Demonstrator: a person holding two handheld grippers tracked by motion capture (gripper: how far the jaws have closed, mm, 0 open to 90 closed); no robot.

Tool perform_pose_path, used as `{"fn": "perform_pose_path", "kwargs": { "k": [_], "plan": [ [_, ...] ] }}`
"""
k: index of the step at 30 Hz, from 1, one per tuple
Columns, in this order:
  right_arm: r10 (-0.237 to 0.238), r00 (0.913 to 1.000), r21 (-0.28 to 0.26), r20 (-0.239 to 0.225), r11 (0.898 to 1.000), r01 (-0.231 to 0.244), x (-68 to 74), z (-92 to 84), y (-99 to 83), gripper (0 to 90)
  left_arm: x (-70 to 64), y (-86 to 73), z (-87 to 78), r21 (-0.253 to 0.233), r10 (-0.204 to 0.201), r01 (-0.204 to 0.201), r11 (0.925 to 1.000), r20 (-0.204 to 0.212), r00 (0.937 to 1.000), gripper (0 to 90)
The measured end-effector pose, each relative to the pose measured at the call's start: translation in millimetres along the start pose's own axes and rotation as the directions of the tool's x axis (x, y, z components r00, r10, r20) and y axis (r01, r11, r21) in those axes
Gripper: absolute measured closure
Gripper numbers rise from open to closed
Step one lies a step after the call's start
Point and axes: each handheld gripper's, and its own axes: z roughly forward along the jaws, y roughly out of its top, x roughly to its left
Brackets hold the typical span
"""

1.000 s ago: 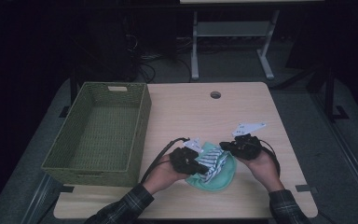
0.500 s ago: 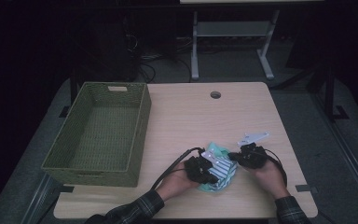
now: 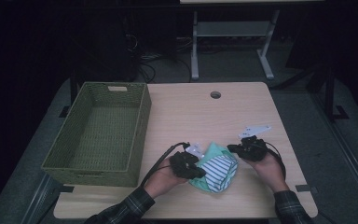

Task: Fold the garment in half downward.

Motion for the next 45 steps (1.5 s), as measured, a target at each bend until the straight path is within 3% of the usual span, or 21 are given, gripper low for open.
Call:
{"fn": "perform_pose_path", "kwargs": {
  "k": [5, 10, 17, 20, 22, 27, 38, 45],
  "plan": [
    [-0.005, 0.9999, 0.004, -0.014, 1.000, 0.005, -2.4, 13.8, 8.7, 89.6, 2.5, -13.5, -11.0, -0.003, -0.024, 0.023, 0.9997, -0.048, 0.9986, 85.6],
    [-0.020, 0.9994, 0.017, -0.029, 1.000, 0.020, -1.2, 25.4, 15.6, 89.6, 4.7, -15.5, -9.6, -0.003, -0.045, 0.045, 0.9990, -0.048, 0.9978, 85.6],
    [-0.016, 0.9993, 0.068, -0.035, 0.998, 0.018, -1.7, 40.9, 9.8, 89.6, 11.9, -16.5, 10.0, 0.088, -0.020, 0.027, 0.9957, -0.082, 0.9964, 86.0],
    [-0.014, 0.9996, 0.077, -0.024, 0.997, 0.016, -3.3, 37.7, 8.0, 89.6, 16.7, -15.5, 11.0, 0.080, -0.041, 0.048, 0.9957, -0.090, 0.9951, 86.3],
    [-0.008, 0.9997, 0.076, -0.025, 0.997, 0.010, -4.4, 34.9, 4.8, 89.6, 22.5, -13.1, 9.9, 0.095, -0.032, 0.043, 0.9946, -0.110, 0.9935, 86.3],
    [-0.003, 0.9998, 0.089, -0.018, 0.996, 0.005, -2.9, 25.3, -3.3, 89.5, 35.6, -8.6, 10.0, 0.090, -0.057, 0.071, 0.9934, -0.154, 0.9865, 86.4],
    [-0.006, 0.9993, 0.097, -0.037, 0.995, 0.010, 10.0, 10.9, -18.7, 89.6, 68.2, 1.1, 12.0, 0.064, -0.101, 0.117, 0.9911, -0.216, 0.9712, 87.0],
    [-0.010, 0.9979, 0.091, -0.063, 0.996, 0.016, 21.7, 7.2, -23.4, 89.6, 83.6, 8.6, 16.2, 0.038, -0.121, 0.133, 0.9904, -0.228, 0.9660, 88.3]
  ]
}}
